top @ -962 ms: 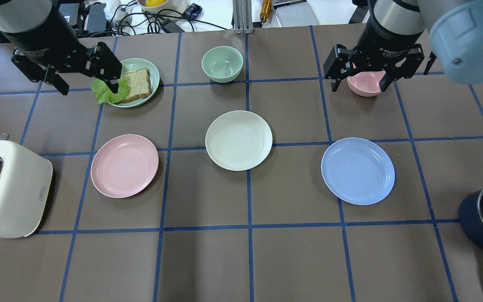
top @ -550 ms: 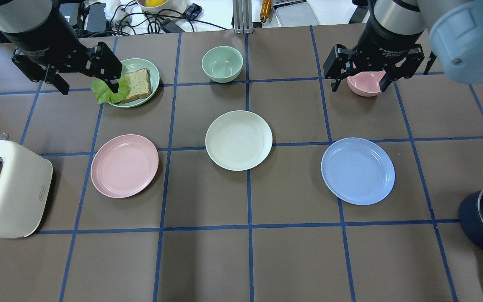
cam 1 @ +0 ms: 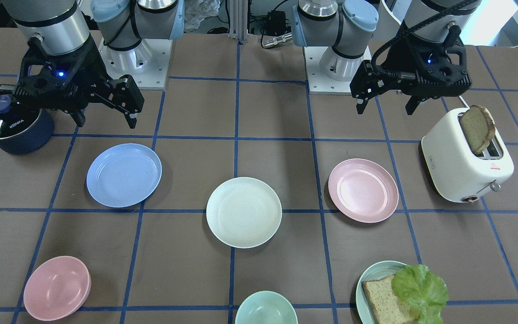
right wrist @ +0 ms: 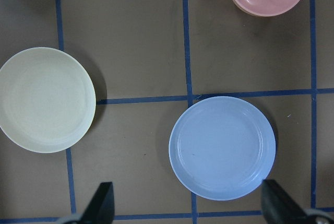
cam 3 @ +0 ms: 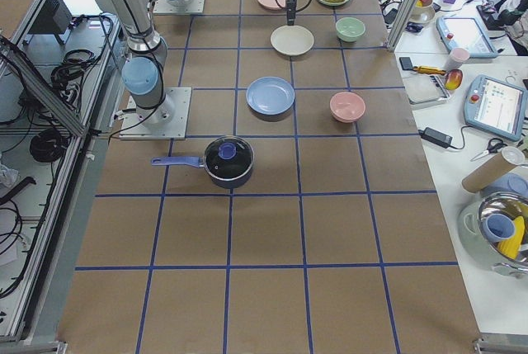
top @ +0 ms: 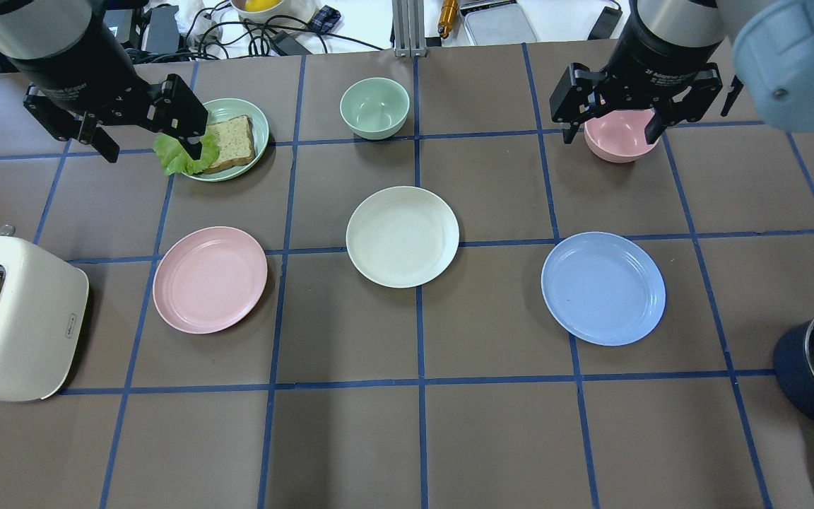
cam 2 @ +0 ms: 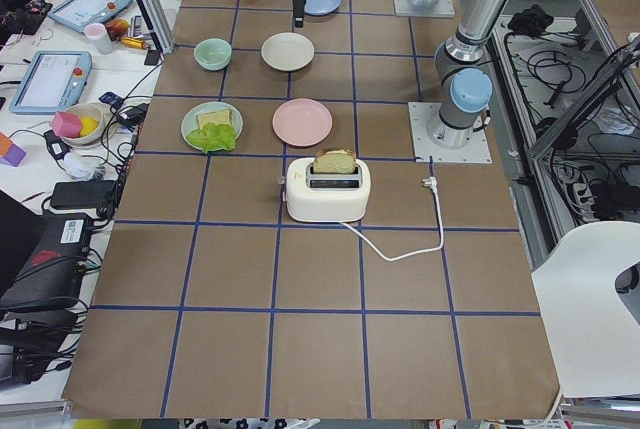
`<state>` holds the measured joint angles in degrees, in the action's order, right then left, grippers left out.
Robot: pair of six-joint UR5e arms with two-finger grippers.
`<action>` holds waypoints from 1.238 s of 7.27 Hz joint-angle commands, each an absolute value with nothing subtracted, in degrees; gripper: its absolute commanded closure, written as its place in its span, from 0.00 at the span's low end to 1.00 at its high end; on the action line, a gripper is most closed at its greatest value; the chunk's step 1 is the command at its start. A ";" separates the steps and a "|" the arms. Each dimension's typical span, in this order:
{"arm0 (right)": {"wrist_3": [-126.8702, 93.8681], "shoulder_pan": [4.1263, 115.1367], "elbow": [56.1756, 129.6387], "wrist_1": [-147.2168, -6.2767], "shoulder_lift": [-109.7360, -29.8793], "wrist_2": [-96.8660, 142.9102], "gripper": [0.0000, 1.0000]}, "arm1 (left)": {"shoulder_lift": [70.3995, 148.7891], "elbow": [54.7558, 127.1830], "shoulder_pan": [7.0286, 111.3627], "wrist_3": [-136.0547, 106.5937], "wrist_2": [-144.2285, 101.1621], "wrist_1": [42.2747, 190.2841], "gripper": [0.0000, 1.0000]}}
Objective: Stack three plates with pink and blue
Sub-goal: 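Move the right gripper from the pink bowl toward the light blue plate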
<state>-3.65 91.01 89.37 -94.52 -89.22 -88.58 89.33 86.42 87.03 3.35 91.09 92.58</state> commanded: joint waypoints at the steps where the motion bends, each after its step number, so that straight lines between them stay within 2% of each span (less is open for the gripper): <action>1: -4.31 90.62 90.52 -91.42 -88.43 -87.90 0.00 | 89.91 88.84 87.10 3.43 90.97 89.15 0.00; 2: -4.31 90.62 90.70 -94.89 -85.46 -88.24 0.00 | 90.26 89.73 87.19 3.25 90.97 86.86 0.00; 5: -3.43 86.07 92.19 -98.53 -84.02 -88.42 0.00 | 90.26 88.95 87.19 3.34 91.14 86.57 0.00; 7: -1.34 81.14 100.68 -104.89 -85.07 -87.80 0.00 | 89.74 89.73 87.28 3.34 91.14 86.83 0.00; 9: 3.24 79.56 106.05 -106.96 -84.99 -88.24 0.00 | 90.53 89.82 87.28 3.34 91.41 86.57 0.00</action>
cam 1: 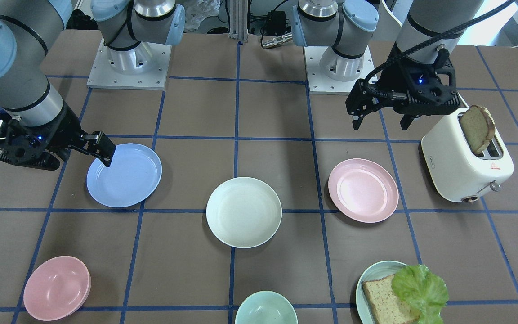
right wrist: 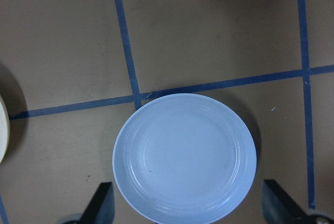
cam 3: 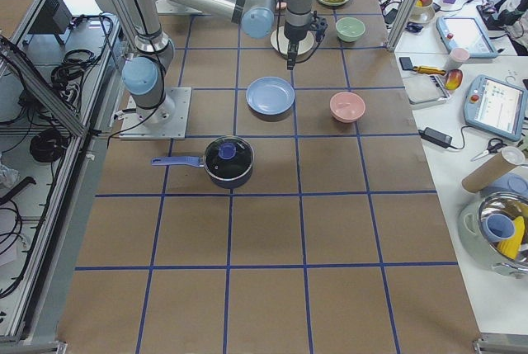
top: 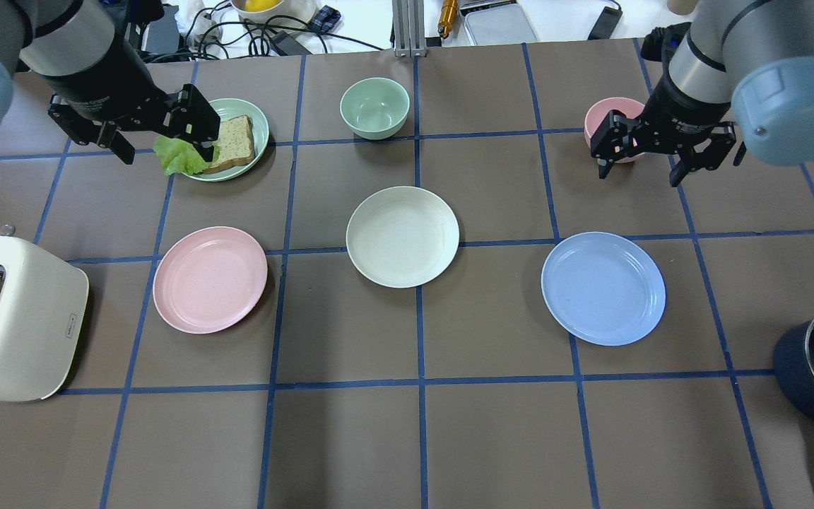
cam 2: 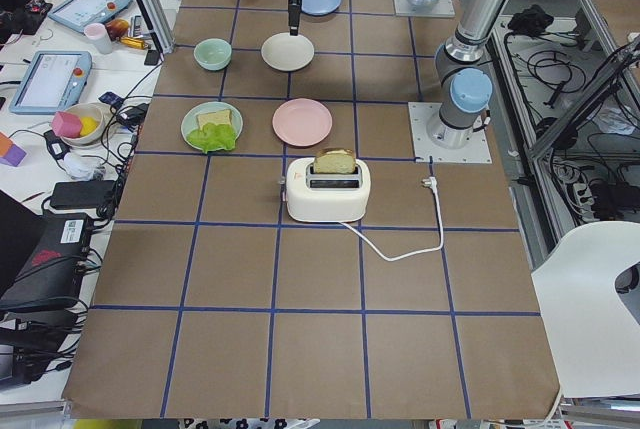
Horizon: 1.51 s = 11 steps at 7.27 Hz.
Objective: Stack three plates with pink and blue
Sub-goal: 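Lower the right gripper to the light blue plate's rim and grip it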
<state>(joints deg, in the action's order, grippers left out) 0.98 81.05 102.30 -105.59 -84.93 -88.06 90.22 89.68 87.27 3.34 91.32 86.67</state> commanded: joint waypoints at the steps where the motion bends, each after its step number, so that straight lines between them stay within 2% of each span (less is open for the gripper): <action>1: 3.86 76.76 107.30 -108.18 -84.82 -87.72 0.00 | 90.61 89.65 87.19 3.43 91.49 86.49 0.00; 3: 7.20 74.80 110.37 -109.41 -84.64 -88.06 0.00 | 90.53 89.82 87.19 3.51 91.58 86.40 0.00; 6: 12.53 71.39 117.06 -120.05 -84.38 -87.81 0.00 | 90.44 89.74 87.28 3.60 93.76 86.05 0.00; 11: 17.58 69.88 118.04 -120.06 -82.27 -87.72 0.00 | 91.22 90.17 87.19 3.96 93.96 85.08 0.00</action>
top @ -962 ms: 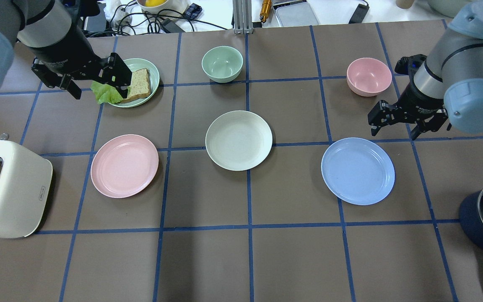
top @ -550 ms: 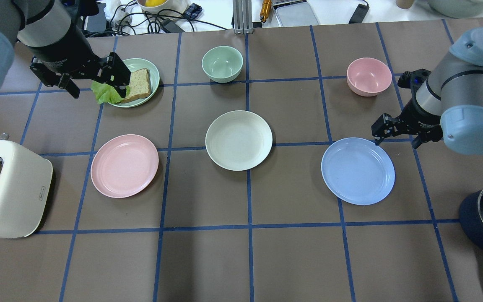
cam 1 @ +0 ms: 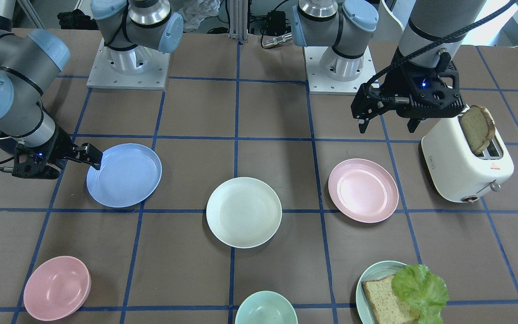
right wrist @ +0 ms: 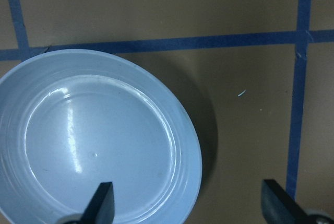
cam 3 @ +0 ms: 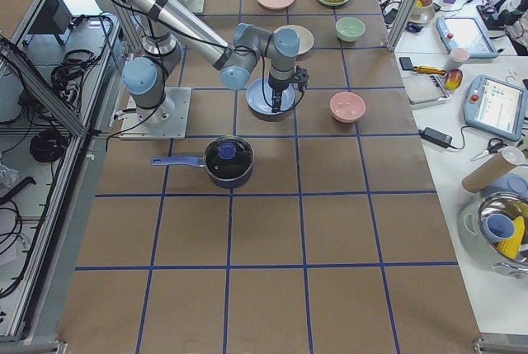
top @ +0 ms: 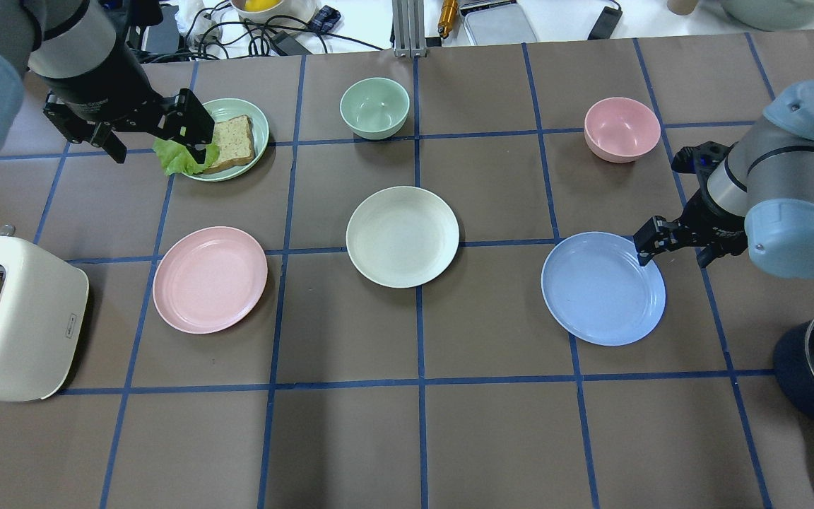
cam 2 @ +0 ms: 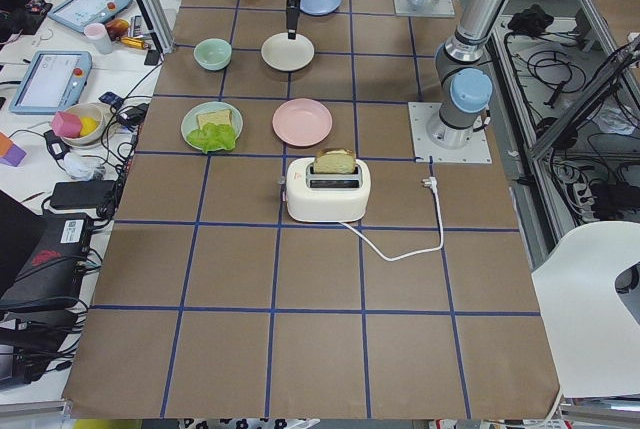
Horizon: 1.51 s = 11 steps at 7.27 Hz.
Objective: Stack three plates with pink and blue
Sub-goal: 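Lower the right gripper to the light blue plate's rim and grip it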
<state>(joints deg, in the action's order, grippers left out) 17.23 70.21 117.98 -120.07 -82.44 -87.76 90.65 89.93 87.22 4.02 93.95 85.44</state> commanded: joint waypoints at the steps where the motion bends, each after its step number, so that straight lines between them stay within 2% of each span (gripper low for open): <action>1: 17.49 69.87 118.04 -120.15 -81.22 -87.71 0.00 | 92.27 90.96 87.19 3.78 93.87 83.34 0.00; 6: 17.32 69.61 118.04 -121.73 -78.40 -87.45 0.00 | 93.78 91.58 87.19 3.96 93.43 79.81 0.00; 11: 17.31 69.61 118.04 -122.34 -78.40 -87.45 0.00 | 98.87 91.75 87.54 4.04 93.34 76.73 0.00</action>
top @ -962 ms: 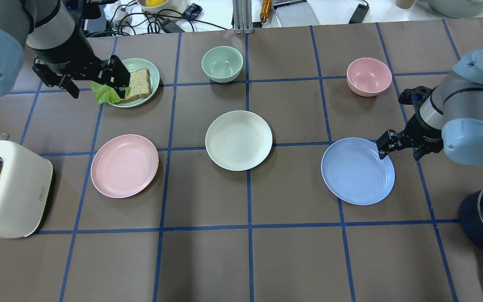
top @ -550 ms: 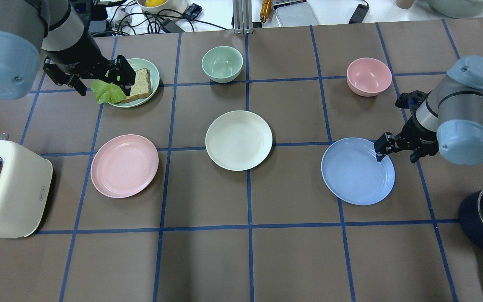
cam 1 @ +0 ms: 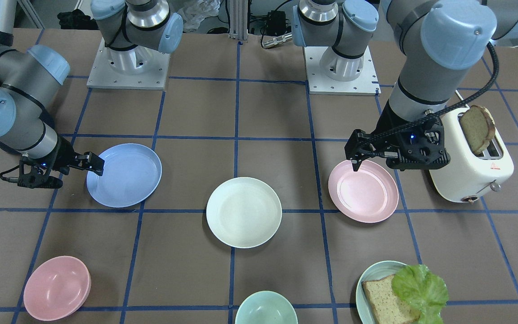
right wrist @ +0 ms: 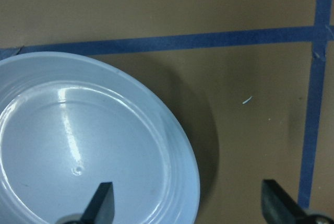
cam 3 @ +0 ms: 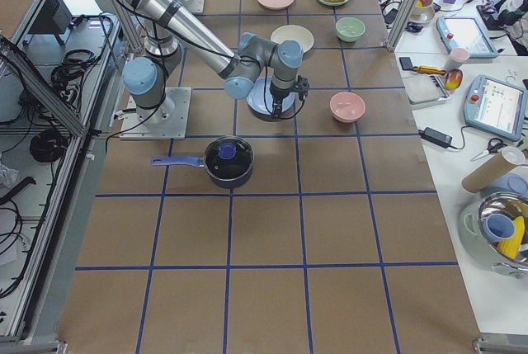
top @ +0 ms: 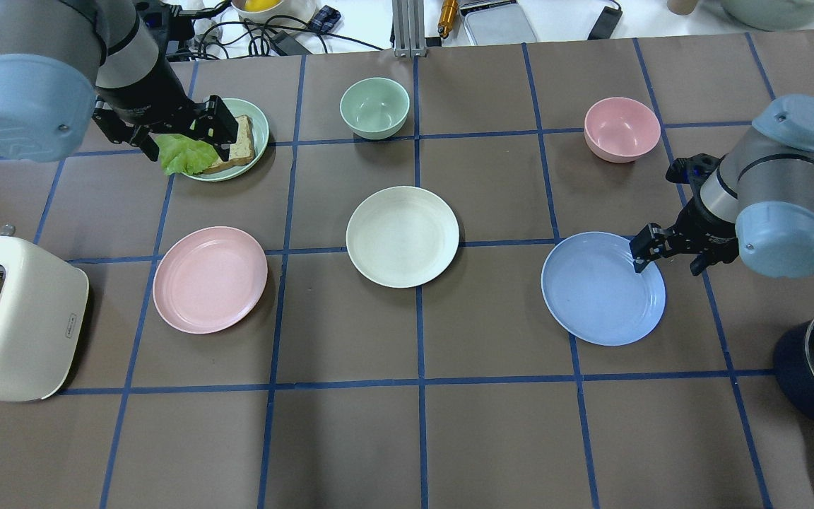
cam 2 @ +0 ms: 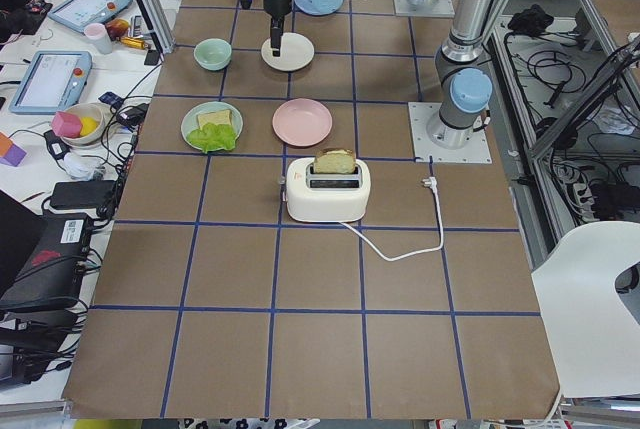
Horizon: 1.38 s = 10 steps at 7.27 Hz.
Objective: Stack three plates with pink and blue
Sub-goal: 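Move the left gripper down to the pink plate's rim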
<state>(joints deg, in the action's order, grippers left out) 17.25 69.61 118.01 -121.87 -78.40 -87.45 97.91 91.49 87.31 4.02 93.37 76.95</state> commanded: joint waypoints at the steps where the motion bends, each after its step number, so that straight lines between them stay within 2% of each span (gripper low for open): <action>1: 17.23 69.52 117.95 -122.34 -78.40 -87.45 0.00 | 99.40 92.28 87.54 3.00 93.25 76.73 0.00; 3: 17.23 69.52 118.04 -122.34 -78.49 -87.45 0.00 | 100.02 96.22 88.32 2.64 93.25 74.37 0.00; 5: 17.23 69.52 117.95 -122.34 -78.49 -87.45 0.00 | 99.93 102.80 90.34 0.27 93.16 67.89 0.07; 6: 17.23 69.52 117.95 -122.43 -78.49 -87.45 0.00 | 99.84 105.27 90.44 0.35 93.25 65.85 0.18; 10: 16.96 69.52 118.82 -122.52 -78.40 -87.36 0.00 | 100.11 109.07 90.35 -0.09 93.34 63.90 0.25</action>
<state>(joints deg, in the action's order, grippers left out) 17.12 69.57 118.24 -122.40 -78.43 -87.41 99.99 108.34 90.41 -0.04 93.34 64.74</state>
